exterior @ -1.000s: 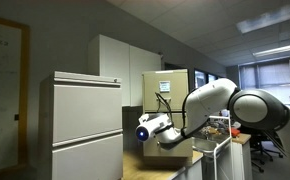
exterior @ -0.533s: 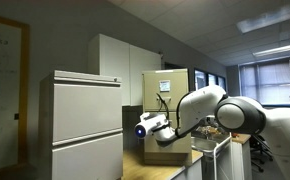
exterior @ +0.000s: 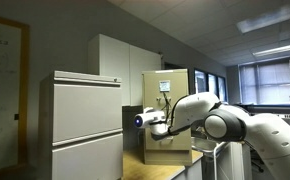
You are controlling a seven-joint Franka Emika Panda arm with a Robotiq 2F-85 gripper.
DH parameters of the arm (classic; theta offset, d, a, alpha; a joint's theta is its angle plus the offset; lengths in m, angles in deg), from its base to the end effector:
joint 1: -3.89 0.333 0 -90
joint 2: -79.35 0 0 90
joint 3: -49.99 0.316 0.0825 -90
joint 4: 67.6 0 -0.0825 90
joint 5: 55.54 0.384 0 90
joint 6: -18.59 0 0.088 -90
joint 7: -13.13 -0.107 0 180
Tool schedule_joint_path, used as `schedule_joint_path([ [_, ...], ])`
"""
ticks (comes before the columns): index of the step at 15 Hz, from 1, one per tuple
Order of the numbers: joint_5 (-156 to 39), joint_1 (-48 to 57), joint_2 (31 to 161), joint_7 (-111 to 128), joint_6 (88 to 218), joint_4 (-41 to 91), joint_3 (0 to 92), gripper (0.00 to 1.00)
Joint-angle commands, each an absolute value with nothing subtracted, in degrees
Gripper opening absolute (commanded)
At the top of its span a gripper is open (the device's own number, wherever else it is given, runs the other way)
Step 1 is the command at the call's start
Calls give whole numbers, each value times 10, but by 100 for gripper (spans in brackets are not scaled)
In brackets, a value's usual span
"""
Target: Close the bottom drawer of the filing cabinet
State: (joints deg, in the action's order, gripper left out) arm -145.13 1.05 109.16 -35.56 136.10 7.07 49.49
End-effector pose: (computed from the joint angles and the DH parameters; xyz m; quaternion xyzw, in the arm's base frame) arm 0.7402 -0.0959 0.5180 0.7432 -0.0812 0.3283 0.5773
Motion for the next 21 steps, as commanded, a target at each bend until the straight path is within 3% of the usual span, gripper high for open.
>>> schedule_joint_path([
  [1,-1401,-4,1166,-344,1321,-64,466,0],
  [21,-1302,18,1360,-308,1044,-379,372,0],
])
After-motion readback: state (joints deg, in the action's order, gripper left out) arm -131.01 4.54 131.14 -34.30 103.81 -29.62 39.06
